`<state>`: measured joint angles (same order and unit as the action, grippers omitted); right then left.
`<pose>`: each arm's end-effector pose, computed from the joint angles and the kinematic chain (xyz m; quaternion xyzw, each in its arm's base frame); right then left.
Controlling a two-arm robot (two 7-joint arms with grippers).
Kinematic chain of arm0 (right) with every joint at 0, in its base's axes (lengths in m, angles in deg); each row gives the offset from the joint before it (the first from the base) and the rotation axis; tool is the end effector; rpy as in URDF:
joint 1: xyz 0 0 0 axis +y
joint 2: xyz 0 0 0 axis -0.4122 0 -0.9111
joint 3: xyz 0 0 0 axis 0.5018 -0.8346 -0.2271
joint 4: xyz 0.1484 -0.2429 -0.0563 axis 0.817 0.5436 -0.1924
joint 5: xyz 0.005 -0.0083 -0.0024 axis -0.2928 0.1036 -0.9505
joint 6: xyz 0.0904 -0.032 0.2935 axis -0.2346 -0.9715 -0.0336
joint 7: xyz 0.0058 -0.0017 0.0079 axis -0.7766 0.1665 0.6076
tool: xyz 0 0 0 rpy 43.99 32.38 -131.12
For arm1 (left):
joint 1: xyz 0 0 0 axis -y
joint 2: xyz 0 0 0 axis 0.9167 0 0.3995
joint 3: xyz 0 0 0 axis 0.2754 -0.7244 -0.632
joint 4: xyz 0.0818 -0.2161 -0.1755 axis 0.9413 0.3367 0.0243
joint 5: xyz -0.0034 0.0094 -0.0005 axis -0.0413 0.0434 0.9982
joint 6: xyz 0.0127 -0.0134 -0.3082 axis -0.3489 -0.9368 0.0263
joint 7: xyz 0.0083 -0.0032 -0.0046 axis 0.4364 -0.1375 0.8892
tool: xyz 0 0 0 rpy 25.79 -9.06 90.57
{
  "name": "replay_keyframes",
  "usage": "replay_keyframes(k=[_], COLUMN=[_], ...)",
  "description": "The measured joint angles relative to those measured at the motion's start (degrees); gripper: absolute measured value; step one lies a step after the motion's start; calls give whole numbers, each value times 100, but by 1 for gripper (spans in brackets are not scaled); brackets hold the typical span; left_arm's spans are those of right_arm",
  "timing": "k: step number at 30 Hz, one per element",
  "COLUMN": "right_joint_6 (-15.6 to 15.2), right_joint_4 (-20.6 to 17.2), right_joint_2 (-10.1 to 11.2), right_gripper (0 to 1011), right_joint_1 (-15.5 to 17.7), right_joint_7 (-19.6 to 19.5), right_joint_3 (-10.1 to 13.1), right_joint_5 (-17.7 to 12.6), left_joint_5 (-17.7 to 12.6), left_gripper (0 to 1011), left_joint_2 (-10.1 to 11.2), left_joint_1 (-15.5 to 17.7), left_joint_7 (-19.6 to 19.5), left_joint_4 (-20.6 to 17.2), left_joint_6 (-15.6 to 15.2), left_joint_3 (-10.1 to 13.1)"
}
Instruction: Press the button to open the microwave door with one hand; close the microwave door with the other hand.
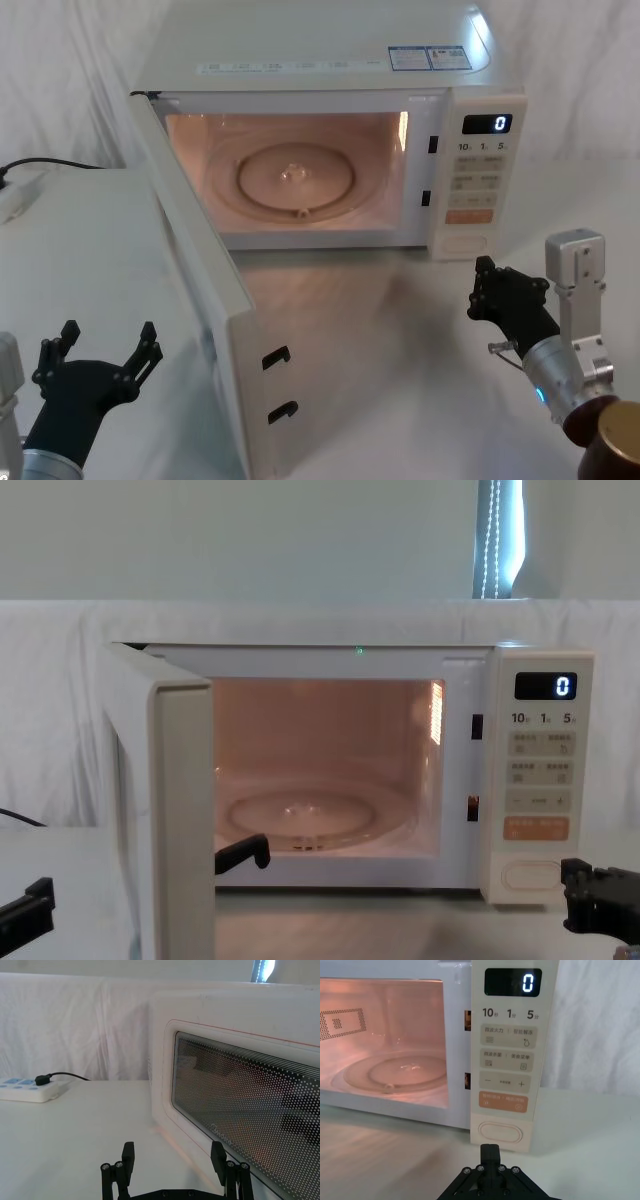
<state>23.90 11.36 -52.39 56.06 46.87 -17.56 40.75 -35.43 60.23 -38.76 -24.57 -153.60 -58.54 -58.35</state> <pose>0.3732 0.0190 -0.3117 -0.0042 -0.0170 -0.6143 0.7889 0.2529 0.0375 -0.2854 -0.0173 0.0065 0.6616 0.7496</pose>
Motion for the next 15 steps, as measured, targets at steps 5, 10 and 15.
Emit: replay_keyframes(k=[5, 10, 15], right_joint_6=[-8, -7, 20], right_joint_4=[-79, -208, -270], right_joint_2=[-17, -50, -81], right_gripper=[0, 0, 0], right_joint_1=[104, 261, 358], right_joint_7=[-18, -73, -108], right_joint_3=[7, 28, 50], right_joint_5=[0, 9, 11], left_joint_5=[0, 0, 0], left_gripper=[1001, 1001, 1001], left_joint_2=[0, 0, 0], left_joint_1=[0, 0, 0], left_joint_7=[0, 0, 0], left_joint_4=[0, 0, 0], left_joint_6=[0, 0, 0], left_joint_3=[0, 0, 0])
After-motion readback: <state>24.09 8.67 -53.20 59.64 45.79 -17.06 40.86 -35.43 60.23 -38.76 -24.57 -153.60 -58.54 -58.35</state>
